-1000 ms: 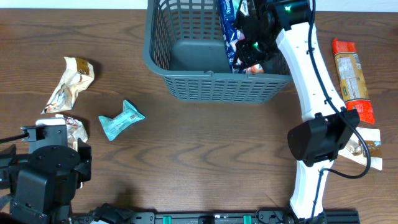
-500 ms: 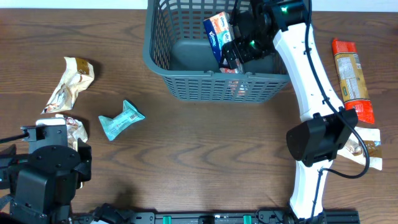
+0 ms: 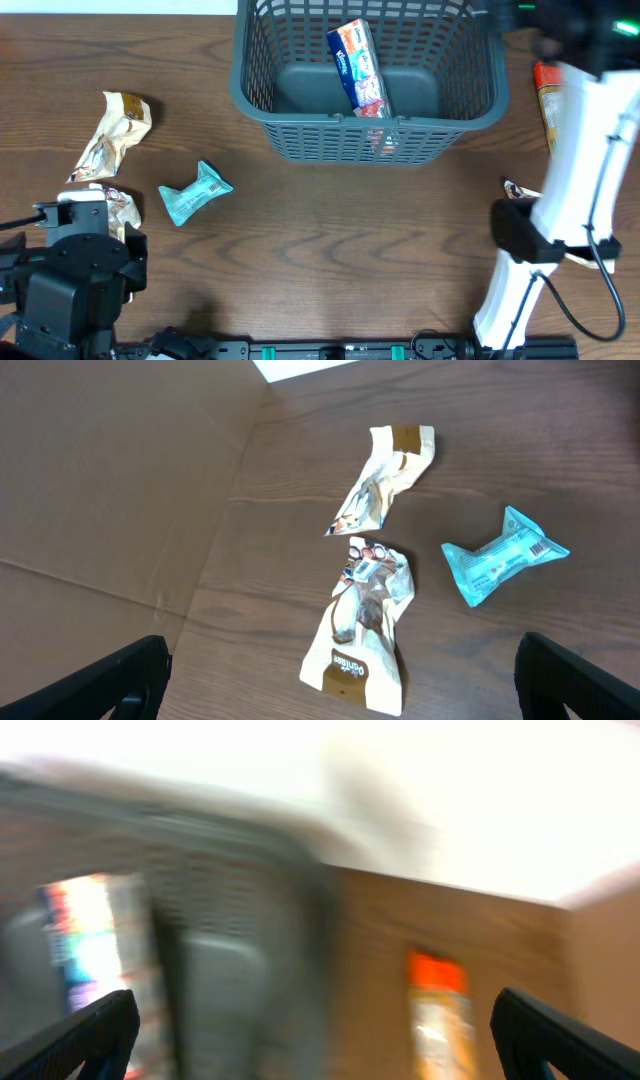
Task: Pack container
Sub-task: 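Lower the tissue pack into the basket and open right gripper, then move right gripper to the red-and-tan pasta bag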
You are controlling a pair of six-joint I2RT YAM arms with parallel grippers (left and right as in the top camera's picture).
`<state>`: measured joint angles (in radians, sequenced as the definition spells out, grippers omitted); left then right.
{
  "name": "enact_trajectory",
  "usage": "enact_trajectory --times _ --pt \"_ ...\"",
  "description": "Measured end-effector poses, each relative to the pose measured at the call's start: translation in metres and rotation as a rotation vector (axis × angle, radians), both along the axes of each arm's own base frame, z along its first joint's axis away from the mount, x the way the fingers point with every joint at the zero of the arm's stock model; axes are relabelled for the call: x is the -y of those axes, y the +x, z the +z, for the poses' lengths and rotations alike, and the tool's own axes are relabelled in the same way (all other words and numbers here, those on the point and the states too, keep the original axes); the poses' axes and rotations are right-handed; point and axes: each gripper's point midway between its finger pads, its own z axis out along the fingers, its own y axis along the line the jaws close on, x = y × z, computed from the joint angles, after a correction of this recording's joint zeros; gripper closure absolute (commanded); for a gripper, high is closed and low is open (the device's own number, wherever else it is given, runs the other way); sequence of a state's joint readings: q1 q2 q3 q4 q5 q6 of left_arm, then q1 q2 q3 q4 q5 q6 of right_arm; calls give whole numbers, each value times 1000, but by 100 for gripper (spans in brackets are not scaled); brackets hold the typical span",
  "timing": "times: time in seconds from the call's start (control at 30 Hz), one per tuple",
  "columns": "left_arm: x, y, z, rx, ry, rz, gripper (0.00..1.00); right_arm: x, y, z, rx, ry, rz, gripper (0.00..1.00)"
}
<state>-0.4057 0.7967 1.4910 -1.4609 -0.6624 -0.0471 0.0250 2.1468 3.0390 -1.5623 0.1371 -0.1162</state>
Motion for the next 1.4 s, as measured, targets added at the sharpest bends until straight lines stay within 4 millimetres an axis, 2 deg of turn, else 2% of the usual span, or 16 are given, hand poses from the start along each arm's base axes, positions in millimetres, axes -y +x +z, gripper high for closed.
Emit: enact_trajectory --times 0.07,0.17,0.27,0.37,0.43,0.57,0.63,0.73,0.83,0.93,1.03,1.27,1.4 --pt "0 0 0 0 0 0 1 49 -20 8 8 12 -146 1" --pt "0 0 0 0 0 0 1 113 -48 2 -17 67 -367 1" --pt "0 0 0 0 0 0 1 150 -59 -5 -22 125 -499 1" --pt "0 0 0 0 0 0 1 171 -66 -18 -54 175 -583 1" --pt "0 0 0 0 0 0 1 179 -66 -31 -92 193 -616 1" --pt "0 0 0 0 0 0 1 188 -63 -72 -233 196 -636 1" --pt "0 0 0 1 0 0 2 185 -58 -96 -323 182 -554 1" --pt "0 0 0 0 0 0 1 170 -51 -136 -472 158 -340 1" --pt "0 0 0 0 0 0 1 165 -42 -163 -534 130 -198 1" --pt "0 0 0 0 0 0 1 171 -33 -182 -548 83 -124 1" --pt "0 0 0 0 0 0 1 187 -29 -196 -563 13 -105 1" --pt "0 0 0 0 0 0 1 225 -35 -213 -578 -53 -141 1" --pt "0 0 0 0 0 0 1 240 -43 -240 -595 -6 -155 1"
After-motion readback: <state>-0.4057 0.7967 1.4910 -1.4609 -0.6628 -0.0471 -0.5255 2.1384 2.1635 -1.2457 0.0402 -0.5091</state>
